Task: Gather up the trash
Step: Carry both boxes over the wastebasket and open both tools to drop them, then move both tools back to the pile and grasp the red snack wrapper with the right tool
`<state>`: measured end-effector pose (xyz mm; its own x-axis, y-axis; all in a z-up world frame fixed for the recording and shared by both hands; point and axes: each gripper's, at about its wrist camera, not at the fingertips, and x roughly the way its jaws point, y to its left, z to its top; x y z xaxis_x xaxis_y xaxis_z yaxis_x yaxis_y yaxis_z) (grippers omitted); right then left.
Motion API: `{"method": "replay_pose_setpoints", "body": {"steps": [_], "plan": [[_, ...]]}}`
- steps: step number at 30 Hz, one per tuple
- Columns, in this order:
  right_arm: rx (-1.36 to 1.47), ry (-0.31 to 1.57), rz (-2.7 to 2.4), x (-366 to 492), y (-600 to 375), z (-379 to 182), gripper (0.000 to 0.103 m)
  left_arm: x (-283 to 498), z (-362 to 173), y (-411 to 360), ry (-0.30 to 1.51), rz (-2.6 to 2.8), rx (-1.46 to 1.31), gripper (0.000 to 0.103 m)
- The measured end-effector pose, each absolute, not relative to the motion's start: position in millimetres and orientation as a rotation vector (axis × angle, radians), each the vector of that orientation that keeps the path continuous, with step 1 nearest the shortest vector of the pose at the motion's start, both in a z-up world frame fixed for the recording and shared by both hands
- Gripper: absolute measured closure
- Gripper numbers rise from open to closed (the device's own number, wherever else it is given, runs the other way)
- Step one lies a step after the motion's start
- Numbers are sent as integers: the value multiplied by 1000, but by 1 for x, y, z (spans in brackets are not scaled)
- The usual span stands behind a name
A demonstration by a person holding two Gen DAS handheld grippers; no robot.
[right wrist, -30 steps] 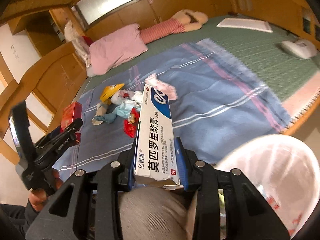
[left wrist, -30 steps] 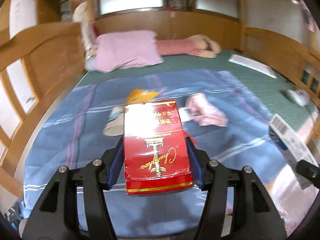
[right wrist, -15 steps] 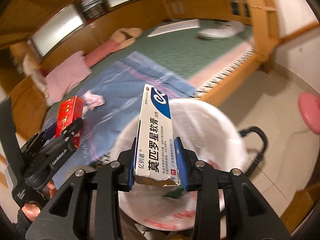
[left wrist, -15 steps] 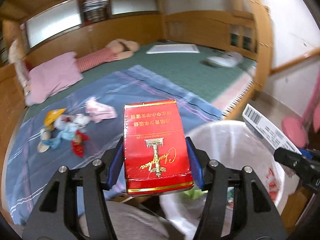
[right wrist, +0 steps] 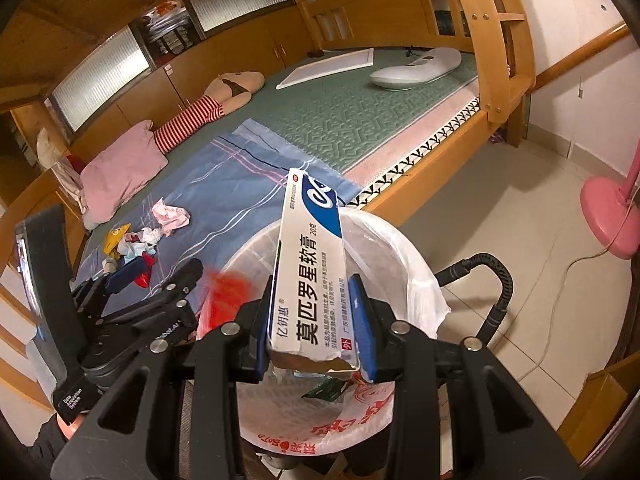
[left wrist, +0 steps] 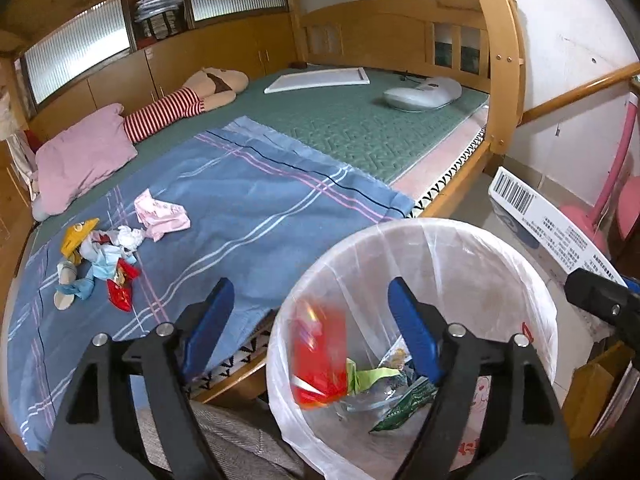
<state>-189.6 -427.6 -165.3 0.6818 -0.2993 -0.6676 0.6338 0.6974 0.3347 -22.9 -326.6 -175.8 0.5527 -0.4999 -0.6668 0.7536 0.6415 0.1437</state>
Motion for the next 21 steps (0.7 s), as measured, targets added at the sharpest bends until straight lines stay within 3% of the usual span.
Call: {"method": "replay_pose_setpoints", "body": {"steps": [4, 13, 17, 21], "plan": [[597, 635, -557, -184, -429, -171, 67, -16, -170, -320, 632, -758, 424, 11], [597, 727, -544, -159, -432, -193, 66, 7, -147, -290, 604, -697, 353, 11], [562, 778, -551, -143, -427, -203, 52, 20, -138, -277, 594, -665, 321, 11], [539, 785, -543, -132, -423, -201, 49, 35, -131, -254, 595, -633, 289, 11]]}}
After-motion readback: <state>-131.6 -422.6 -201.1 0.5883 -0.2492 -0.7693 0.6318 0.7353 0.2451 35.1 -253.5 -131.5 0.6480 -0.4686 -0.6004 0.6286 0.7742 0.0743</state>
